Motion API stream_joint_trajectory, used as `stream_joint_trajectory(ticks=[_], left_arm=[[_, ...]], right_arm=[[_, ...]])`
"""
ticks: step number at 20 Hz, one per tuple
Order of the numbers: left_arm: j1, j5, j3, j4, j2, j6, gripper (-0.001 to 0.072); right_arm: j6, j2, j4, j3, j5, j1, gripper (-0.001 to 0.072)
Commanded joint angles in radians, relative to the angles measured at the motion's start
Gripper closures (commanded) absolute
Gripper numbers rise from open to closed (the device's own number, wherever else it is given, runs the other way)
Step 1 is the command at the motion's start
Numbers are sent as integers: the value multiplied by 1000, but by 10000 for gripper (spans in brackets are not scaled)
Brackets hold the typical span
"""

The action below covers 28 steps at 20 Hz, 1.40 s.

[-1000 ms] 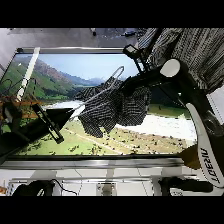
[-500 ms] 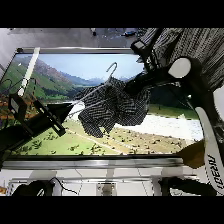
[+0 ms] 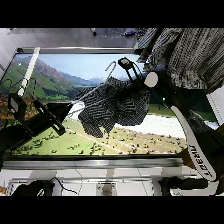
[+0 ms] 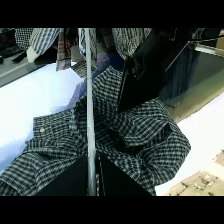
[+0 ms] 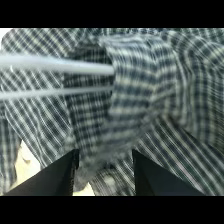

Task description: Fold the clothes and pants, and hang the long-sleeved shirts on hangers.

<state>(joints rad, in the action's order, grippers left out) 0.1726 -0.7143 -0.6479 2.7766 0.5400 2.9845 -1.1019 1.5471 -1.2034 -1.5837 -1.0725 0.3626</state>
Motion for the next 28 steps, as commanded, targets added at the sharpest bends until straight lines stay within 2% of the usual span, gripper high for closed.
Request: stream_joint_trajectory(ticks=[1, 5, 7, 8, 11, 16, 20, 24, 28], left_arm=[[0, -4, 0, 0, 0, 1, 653], [0, -8, 0, 0, 0, 0, 653], [0, -8, 0, 0, 0, 0, 653], [0, -8, 0, 0, 0, 0, 653], [0, -8, 0, 0, 0, 0, 652], [0, -34, 0, 11, 3, 0, 652], [33, -63, 1, 38, 68, 1, 653], [57, 45, 0, 104, 154, 1, 653], [56, 134, -11, 155, 184, 0, 653]], right_arm=[[-13, 32, 20, 4, 71, 16, 312], [-13, 76, 13, 4, 83, 18, 385], [-13, 84, 7, 4, 113, 18, 600], [-13, 83, 1, 3, 127, 18, 678], [-57, 64, 0, 0, 120, 18, 683], [-55, -89, 5, 0, 97, 19, 684], [10, -225, 104, 0, 11, 19, 684], [16, -294, 180, 0, -88, 19, 684], [15, -278, 178, 1, -94, 19, 684]])
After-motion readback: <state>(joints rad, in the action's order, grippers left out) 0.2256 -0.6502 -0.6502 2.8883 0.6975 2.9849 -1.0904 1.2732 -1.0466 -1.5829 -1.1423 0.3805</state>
